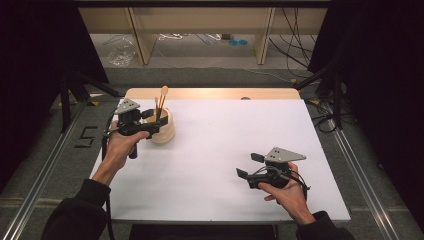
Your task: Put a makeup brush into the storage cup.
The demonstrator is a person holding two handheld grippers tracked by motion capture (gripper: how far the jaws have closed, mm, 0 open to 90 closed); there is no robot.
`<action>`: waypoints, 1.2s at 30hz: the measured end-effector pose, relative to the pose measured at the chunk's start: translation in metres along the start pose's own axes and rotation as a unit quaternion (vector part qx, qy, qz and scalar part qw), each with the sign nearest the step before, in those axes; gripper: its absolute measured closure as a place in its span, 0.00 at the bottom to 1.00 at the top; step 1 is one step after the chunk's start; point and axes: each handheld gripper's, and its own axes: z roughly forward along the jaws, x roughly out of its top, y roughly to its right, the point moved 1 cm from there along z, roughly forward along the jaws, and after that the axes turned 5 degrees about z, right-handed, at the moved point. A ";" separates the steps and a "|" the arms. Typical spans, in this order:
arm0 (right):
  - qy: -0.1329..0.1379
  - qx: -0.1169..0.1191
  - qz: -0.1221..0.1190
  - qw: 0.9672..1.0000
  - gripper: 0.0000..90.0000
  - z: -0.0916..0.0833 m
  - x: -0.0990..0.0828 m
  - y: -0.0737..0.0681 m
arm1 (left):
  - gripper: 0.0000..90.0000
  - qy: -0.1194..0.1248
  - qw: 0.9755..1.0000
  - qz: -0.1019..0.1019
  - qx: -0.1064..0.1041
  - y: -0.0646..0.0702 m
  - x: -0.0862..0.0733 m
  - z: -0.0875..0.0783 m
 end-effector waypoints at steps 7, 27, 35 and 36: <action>0.007 -0.002 -0.002 1.000 0.26 -0.001 0.001 0.001 | 0.33 -0.006 1.000 -0.006 0.001 0.007 -0.014 -0.006; 0.018 -0.005 -0.003 1.000 0.25 -0.002 0.002 0.001 | 0.31 0.020 0.999 0.019 -0.025 0.042 -0.042 -0.032; 0.017 -0.003 0.004 1.000 0.25 -0.003 0.002 0.001 | 0.30 0.033 0.998 0.027 -0.035 0.055 -0.052 -0.040; 0.018 -0.003 0.003 1.000 0.25 -0.003 0.002 0.001 | 0.30 0.032 0.998 0.032 -0.034 0.057 -0.053 -0.042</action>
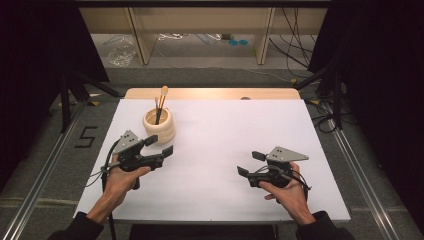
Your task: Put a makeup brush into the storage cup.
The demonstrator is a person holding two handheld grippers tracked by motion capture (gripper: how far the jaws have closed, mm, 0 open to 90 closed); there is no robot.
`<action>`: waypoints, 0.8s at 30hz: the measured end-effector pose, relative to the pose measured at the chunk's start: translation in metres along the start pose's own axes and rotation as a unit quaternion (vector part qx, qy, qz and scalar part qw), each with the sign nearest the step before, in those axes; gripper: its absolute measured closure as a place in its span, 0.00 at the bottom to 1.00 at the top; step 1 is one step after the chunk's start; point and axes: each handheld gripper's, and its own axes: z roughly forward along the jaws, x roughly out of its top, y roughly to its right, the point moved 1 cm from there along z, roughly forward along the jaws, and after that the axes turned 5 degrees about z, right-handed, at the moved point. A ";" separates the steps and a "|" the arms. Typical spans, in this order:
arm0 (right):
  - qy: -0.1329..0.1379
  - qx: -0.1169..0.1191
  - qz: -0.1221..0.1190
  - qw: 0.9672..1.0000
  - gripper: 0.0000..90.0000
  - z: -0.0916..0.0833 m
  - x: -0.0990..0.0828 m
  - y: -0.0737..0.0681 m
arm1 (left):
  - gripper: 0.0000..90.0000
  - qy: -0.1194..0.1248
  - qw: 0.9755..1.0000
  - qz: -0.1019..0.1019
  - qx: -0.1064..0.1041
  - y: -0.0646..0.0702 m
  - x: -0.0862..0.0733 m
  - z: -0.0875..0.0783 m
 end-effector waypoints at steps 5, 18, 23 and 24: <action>0.001 0.002 0.000 1.000 0.25 0.000 0.000 0.000 | 0.29 -0.001 1.000 0.007 -0.004 0.007 -0.006 -0.003; 0.000 0.004 0.000 1.000 0.25 0.000 0.000 -0.002 | 0.28 -0.011 1.000 0.016 -0.005 0.021 -0.022 -0.011; 0.000 0.003 -0.001 1.000 0.25 0.000 0.000 -0.003 | 0.28 -0.014 0.999 0.030 -0.004 0.024 -0.025 -0.013; 0.002 0.003 0.000 1.000 0.25 0.000 0.000 -0.003 | 0.28 -0.012 1.000 0.021 -0.004 0.026 -0.026 -0.014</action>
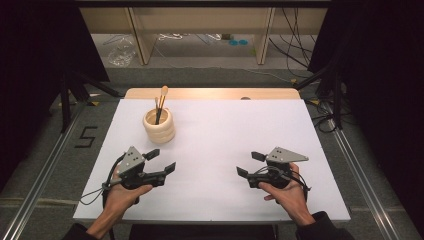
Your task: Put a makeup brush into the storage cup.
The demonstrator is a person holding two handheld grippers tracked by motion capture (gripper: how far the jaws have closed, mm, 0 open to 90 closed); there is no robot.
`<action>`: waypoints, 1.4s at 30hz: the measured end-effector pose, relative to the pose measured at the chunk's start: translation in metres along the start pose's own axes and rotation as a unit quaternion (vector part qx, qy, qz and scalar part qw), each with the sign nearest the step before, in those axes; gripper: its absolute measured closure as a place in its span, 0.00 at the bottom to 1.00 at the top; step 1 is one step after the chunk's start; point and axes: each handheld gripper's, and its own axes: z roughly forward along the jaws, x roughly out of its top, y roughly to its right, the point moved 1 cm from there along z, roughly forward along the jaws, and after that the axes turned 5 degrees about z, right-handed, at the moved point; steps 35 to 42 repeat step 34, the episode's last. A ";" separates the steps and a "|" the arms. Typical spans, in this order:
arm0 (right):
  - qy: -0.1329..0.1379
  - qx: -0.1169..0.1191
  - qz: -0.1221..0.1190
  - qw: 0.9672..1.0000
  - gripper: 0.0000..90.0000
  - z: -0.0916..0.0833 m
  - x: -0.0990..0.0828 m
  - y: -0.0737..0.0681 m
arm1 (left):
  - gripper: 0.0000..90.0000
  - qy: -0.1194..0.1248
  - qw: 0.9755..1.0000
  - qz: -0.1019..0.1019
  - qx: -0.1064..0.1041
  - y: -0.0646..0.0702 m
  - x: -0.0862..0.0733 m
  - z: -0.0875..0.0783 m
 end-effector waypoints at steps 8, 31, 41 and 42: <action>0.003 0.005 0.002 1.000 0.25 -0.002 -0.001 -0.001 | 0.27 -0.002 1.000 -0.005 -0.001 0.005 -0.005 -0.005; -0.001 0.002 -0.002 1.000 0.25 -0.003 -0.005 -0.004 | 0.27 -0.012 1.000 0.000 -0.004 0.010 -0.009 -0.002; 0.000 0.002 -0.001 1.000 0.25 -0.003 -0.006 -0.003 | 0.27 -0.012 1.000 -0.002 -0.003 0.009 -0.009 -0.002; 0.000 0.002 -0.001 1.000 0.25 -0.003 -0.006 -0.003 | 0.27 -0.012 1.000 -0.002 -0.003 0.009 -0.009 -0.002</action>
